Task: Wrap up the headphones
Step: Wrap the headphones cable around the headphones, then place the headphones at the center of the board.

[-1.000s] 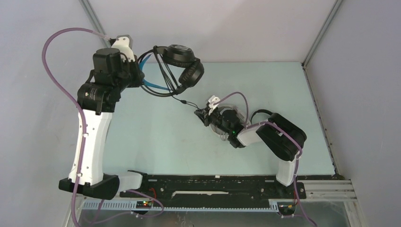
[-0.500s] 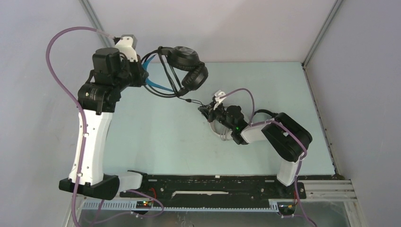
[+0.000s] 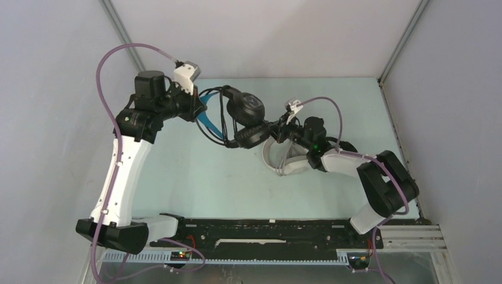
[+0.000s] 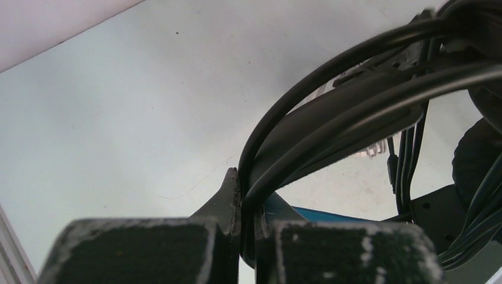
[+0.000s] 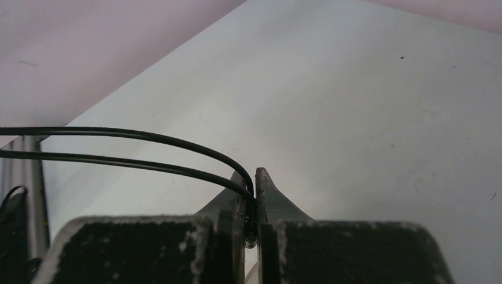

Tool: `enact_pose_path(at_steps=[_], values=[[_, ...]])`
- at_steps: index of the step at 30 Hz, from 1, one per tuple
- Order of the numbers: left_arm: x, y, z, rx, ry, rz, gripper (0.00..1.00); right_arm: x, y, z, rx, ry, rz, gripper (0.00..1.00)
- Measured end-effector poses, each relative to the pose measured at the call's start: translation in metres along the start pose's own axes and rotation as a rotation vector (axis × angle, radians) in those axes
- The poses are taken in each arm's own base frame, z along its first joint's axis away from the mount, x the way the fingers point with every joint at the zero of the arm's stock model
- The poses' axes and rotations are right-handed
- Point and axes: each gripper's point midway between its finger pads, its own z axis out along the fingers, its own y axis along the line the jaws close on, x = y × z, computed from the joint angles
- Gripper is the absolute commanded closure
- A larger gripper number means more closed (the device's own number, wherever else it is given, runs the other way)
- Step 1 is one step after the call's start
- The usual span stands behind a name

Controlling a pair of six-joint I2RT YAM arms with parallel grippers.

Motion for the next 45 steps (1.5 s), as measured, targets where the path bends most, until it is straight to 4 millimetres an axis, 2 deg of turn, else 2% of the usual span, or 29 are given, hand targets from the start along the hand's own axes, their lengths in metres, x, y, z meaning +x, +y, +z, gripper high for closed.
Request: enact_pose_path(at_steps=[3,7,12,18,24,29,34,39,43,45], values=[[0.01,-0.008,0.007,0.063,0.026,0.087,1.0,-0.01,0.006,-0.011,-0.046,0.033,0.021,1.0],[0.018,-0.022,0.015,0.171,0.047,0.254,1.0,-0.019,0.026,-0.023,-0.124,0.118,0.066,1.0],[0.044,-0.037,0.028,0.282,0.138,0.459,1.0,-0.032,0.052,-0.041,-0.19,0.19,0.095,1.0],[0.082,-0.03,0.051,0.331,0.302,0.576,1.0,-0.036,0.075,-0.051,-0.232,0.303,0.142,1.0],[0.122,-0.015,0.061,0.316,0.449,0.721,1.0,-0.009,0.103,-0.06,-0.272,0.447,0.233,1.0],[0.146,-0.003,0.067,0.311,0.535,0.82,1.0,0.023,0.119,-0.051,-0.287,0.552,0.313,1.0],[0.173,0.011,0.089,0.315,0.651,0.926,1.0,0.06,0.123,-0.04,-0.241,0.648,0.403,1.0],[0.18,0.021,0.112,0.285,0.654,1.016,0.88,0.083,0.117,-0.029,-0.152,0.683,0.48,1.0],[0.175,0.027,0.125,0.251,0.622,1.081,0.78,0.086,0.121,-0.017,-0.128,0.663,0.525,1.0],[0.18,0.028,0.131,0.24,0.604,1.105,0.71,0.088,0.121,-0.014,-0.103,0.662,0.56,1.0]])
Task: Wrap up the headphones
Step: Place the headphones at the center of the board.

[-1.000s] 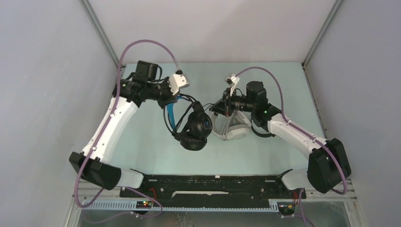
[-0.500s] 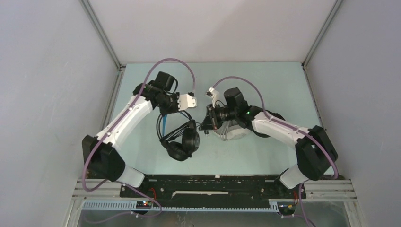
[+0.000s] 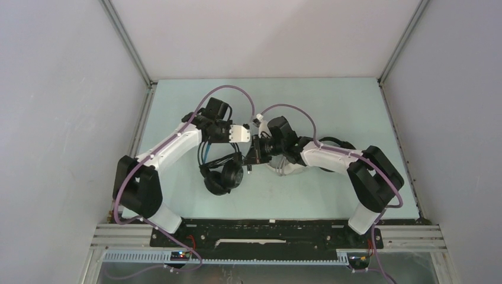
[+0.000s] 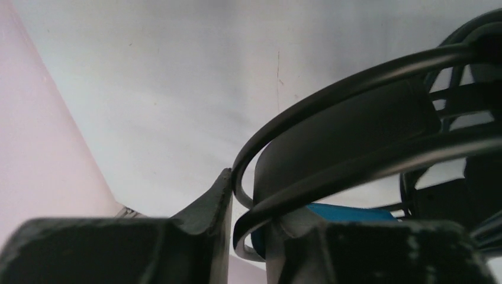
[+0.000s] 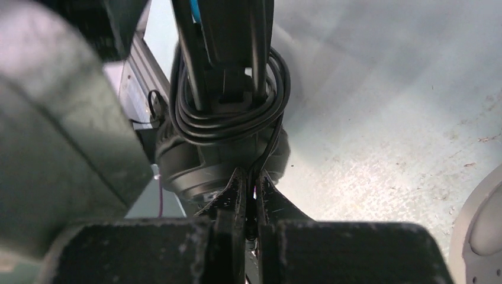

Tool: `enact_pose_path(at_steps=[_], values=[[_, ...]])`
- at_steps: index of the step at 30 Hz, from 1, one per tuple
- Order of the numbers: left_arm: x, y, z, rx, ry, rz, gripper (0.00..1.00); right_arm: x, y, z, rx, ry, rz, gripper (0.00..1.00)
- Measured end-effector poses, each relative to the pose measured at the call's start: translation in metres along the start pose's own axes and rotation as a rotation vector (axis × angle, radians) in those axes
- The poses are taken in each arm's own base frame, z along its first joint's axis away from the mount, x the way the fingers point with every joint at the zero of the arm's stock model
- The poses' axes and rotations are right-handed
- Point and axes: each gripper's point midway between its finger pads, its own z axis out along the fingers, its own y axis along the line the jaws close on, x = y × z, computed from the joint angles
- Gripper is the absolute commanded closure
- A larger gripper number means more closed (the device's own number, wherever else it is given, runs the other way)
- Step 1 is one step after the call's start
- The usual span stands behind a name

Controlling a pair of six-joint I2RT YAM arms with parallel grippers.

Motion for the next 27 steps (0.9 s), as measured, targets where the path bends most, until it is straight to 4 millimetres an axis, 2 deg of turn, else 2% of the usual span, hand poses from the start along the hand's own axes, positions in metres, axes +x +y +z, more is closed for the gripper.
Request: enact_pose_path(at_steps=[2,4,8,14,15,16,21,27], values=[[0.0,-0.003,0.005,-0.005,-0.005,0.007,0.64,-0.001,-0.004,0.005,0.01,-0.008,0.04,1.0],[-0.001,-0.005,0.01,-0.006,-0.013,0.011,0.5,-0.004,-0.006,0.009,0.011,-0.019,0.069,1.0],[-0.006,-0.008,0.011,-0.019,-0.051,0.005,0.34,-0.012,-0.005,0.019,-0.005,-0.057,0.102,1.0],[-0.005,-0.007,0.004,-0.064,-0.079,-0.04,0.22,-0.027,0.006,0.026,-0.059,-0.112,0.103,1.0],[-0.004,-0.006,0.002,-0.075,-0.085,-0.051,0.15,-0.029,0.006,0.027,-0.064,-0.119,0.104,1.0],[-0.005,-0.006,0.0,-0.08,-0.099,-0.06,0.02,-0.03,0.006,0.028,-0.065,-0.126,0.109,1.0],[-0.025,0.003,-0.014,-0.129,-0.202,-0.074,0.0,-0.023,-0.011,0.041,-0.034,-0.107,0.152,1.0],[-0.032,-0.001,-0.018,-0.139,-0.253,-0.104,0.0,-0.019,-0.016,0.044,-0.021,-0.099,0.164,1.0]])
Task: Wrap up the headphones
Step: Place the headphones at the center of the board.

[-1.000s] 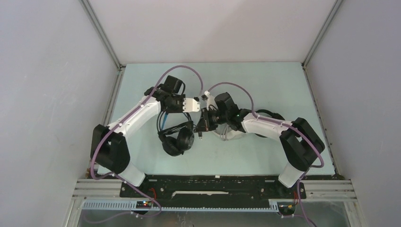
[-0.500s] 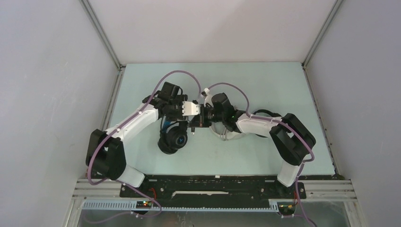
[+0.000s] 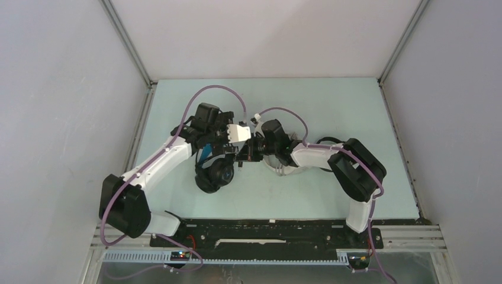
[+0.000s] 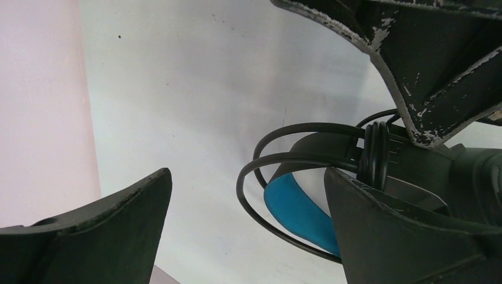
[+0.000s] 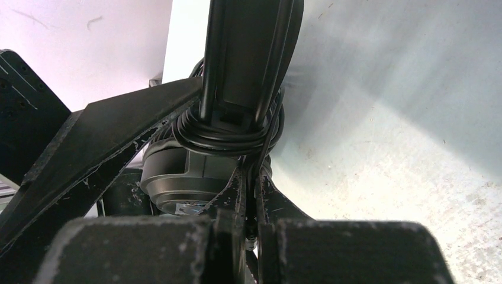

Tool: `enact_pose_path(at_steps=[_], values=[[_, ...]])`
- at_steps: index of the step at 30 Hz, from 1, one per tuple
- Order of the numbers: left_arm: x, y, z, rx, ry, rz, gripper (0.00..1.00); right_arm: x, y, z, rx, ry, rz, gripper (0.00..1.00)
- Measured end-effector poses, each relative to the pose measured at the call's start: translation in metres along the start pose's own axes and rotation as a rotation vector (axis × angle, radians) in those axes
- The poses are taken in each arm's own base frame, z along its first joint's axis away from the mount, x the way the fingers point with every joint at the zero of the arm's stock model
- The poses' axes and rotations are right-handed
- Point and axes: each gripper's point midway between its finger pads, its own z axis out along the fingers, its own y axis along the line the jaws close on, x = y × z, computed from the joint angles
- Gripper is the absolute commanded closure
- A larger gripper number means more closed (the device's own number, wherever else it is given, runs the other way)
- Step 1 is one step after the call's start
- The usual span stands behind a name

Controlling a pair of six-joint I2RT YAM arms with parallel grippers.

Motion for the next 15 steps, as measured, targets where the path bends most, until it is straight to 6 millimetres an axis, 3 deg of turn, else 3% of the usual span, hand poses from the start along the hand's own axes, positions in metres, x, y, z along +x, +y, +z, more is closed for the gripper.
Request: enact_pose_path(at_steps=[7,11,15], values=[[0.004,0.001,-0.006,-0.008,-0.022,-0.113,0.0,0.002,-0.002,0.003,0.009,0.0,-0.001,1.0],[0.001,0.023,-0.024,-0.107,-0.072,-0.216,0.0,0.0,-0.015,0.004,0.032,-0.004,-0.002,1.0],[-0.014,0.049,-0.047,-0.239,-0.163,-0.319,0.0,-0.006,-0.041,0.003,0.092,-0.012,-0.002,0.99]])
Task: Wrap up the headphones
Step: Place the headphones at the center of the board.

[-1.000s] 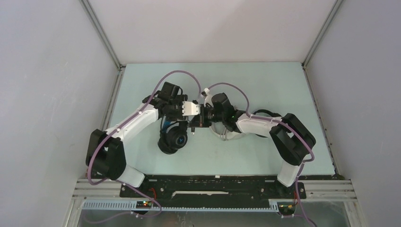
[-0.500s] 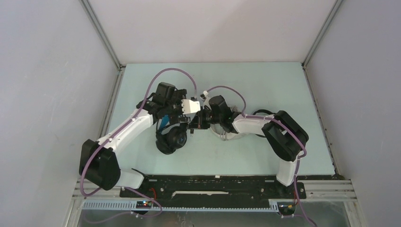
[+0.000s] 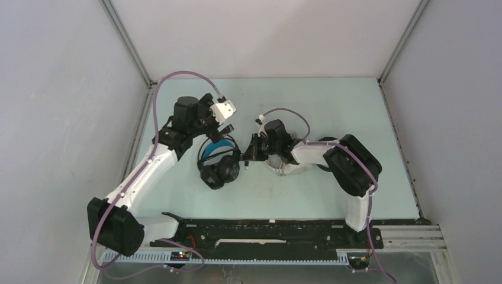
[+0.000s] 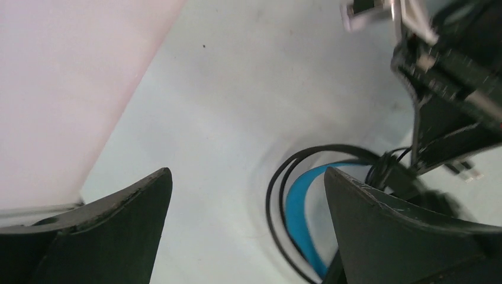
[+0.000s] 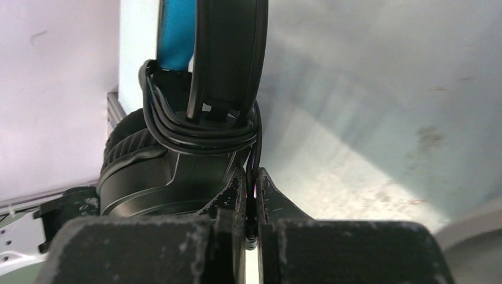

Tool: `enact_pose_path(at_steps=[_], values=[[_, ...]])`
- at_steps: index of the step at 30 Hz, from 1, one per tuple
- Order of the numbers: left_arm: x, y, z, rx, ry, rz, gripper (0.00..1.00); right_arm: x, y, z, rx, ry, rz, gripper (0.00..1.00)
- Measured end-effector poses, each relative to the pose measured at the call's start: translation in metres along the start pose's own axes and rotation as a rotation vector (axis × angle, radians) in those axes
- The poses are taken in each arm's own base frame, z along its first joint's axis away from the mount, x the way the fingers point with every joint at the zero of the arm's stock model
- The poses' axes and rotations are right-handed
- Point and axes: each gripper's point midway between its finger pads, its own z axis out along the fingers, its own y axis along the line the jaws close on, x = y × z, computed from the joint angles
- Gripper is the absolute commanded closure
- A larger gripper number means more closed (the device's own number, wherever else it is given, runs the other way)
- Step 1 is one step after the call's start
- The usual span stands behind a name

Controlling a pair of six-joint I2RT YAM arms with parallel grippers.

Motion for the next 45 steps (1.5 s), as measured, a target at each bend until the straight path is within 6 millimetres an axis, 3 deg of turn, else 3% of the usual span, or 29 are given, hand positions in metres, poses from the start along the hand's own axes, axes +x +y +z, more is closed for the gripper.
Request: enact_pose_path(at_steps=[4,10,14,18,22,26,28,31,36,41,45], values=[[-0.016,0.006,-0.003,-0.054,-0.06,-0.19,0.0,-0.006,-0.018,-0.001,0.033,-0.007,-0.017,0.97],[-0.007,0.004,0.005,-0.111,-0.022,-0.513,0.0,-0.007,-0.037,0.006,0.076,0.011,-0.079,0.97],[0.005,0.013,0.002,-0.191,0.017,-0.73,0.0,-0.005,-0.04,0.009,0.105,0.021,-0.123,0.97],[0.028,0.032,0.001,-0.287,0.07,-0.996,0.0,0.0,-0.034,0.015,0.117,0.019,-0.156,0.97],[0.072,0.049,-0.008,-0.413,0.132,-1.252,0.0,0.016,-0.025,0.024,0.122,0.031,-0.181,0.96],[0.106,0.056,-0.03,-0.549,0.148,-1.387,0.0,0.036,-0.012,0.036,0.126,0.045,-0.181,0.96],[0.112,0.054,-0.038,-0.575,0.153,-1.41,0.0,0.042,-0.008,0.039,0.13,0.045,-0.177,0.96],[0.108,0.044,-0.04,-0.538,0.14,-1.414,0.03,0.053,0.0,0.043,0.131,0.049,-0.179,0.96],[0.1,0.011,-0.023,-0.336,0.182,-1.413,0.23,0.07,0.01,0.046,0.12,0.078,-0.195,0.96],[0.078,-0.039,-0.003,-0.124,0.249,-1.363,0.42,0.089,0.01,0.046,0.139,0.124,-0.257,0.92],[0.057,-0.076,0.008,0.016,0.257,-1.319,0.49,0.085,0.002,0.042,0.199,0.106,-0.331,0.81]])
